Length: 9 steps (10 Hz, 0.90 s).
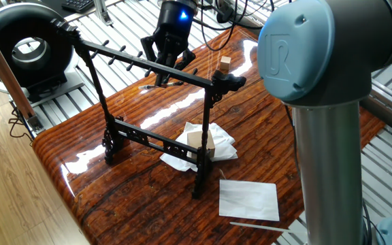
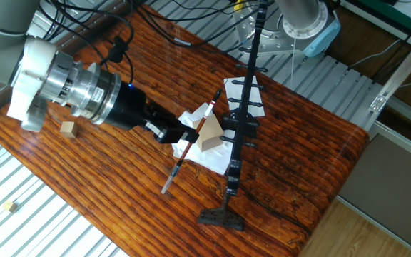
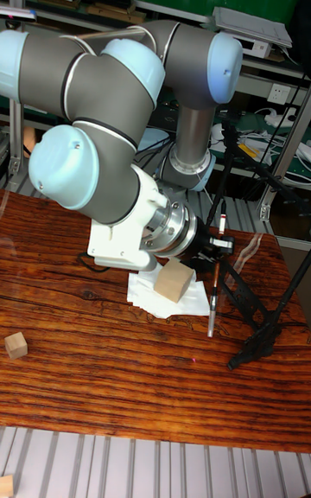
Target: Place the brush on the pen rack
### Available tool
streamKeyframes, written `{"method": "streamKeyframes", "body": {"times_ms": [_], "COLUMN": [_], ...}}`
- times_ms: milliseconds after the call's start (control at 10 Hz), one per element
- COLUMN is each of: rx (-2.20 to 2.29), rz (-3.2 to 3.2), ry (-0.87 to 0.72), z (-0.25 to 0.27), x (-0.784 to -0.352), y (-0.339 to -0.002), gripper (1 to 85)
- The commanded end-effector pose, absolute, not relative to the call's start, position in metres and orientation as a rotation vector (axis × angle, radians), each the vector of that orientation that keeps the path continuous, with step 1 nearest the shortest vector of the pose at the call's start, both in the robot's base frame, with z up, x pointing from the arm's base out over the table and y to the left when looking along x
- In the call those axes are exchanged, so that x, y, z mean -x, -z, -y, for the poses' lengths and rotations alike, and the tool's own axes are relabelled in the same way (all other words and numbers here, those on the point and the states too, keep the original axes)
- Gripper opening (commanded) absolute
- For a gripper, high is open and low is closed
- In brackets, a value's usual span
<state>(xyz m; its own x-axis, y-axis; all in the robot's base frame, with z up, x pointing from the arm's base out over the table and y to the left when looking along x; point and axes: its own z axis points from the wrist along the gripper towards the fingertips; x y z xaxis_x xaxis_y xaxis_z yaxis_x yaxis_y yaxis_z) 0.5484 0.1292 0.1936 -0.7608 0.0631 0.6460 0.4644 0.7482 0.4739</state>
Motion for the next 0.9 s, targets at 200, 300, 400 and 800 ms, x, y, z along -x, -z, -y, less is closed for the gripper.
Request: {"method": "streamKeyframes", "body": {"times_ms": [200, 300, 400, 800], "rx": [0.373, 0.369, 0.361, 0.209], "rz": [2.340, 2.354, 2.368, 2.426], "ry": [0.854, 0.841, 0.843, 0.959], "z": [-0.126, -0.122, -0.120, -0.128], "x": [-0.546, -0.547, -0.550, -0.559], "y": [-0.192, -0.189, -0.186, -0.188], "gripper": [1.3, 1.3, 1.3, 1.3]}}
